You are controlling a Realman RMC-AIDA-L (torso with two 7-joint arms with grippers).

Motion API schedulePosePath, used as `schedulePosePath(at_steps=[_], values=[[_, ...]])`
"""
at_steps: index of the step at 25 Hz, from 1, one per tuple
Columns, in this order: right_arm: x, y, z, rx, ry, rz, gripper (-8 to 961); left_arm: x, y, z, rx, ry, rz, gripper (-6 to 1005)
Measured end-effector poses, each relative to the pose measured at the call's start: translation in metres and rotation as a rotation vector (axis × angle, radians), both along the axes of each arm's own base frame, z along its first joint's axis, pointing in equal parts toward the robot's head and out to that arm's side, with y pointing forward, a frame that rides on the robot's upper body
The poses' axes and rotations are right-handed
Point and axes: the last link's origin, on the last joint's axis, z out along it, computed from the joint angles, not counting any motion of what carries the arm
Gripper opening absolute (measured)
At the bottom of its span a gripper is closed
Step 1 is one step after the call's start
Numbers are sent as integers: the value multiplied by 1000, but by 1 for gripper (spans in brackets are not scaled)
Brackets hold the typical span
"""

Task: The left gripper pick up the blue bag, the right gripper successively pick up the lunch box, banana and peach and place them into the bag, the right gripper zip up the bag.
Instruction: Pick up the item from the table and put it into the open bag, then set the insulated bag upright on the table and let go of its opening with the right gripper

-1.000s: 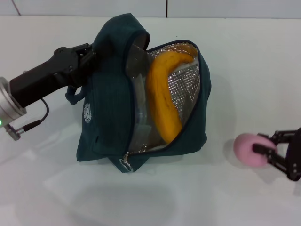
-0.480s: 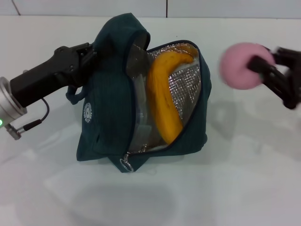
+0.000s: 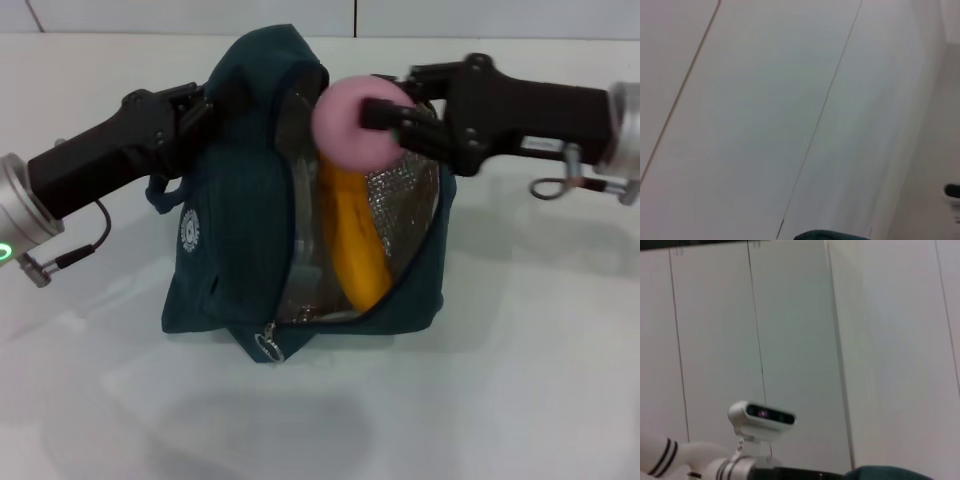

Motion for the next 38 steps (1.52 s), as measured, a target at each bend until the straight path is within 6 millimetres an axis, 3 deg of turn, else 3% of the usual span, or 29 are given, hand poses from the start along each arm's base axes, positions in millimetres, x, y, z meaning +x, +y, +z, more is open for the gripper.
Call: schedulePosePath(at_steps=[6,11,16,20,24,28,34,38], values=[[-15,11,-12,5,-22,-16,241,7,4,-3,-6,-4,-16,39],[-19,14,-19,15,-44,-29,471,7,4,-3,-7,-6,-14,39],[-11,7,-14,18,-25,-24,619,5,2,-3,-7,-5,-8,39],[11,-16,5,50,5,-5,646,3,2,-3,-8,-6,-2,39],[47,-51,30,135,-21,1,642,0,0,-2,-3,-5,7,39],[82,-74,43,191,-64,-65,639,-3,-2,-1,-1,0,15,40],[119,-92,22,97,-226,-142,634,0,0,-2,-4,0,6,40],[120,-86,-1,8,-282,-139,632,3,1,-3,-6,-3,-1,40]])
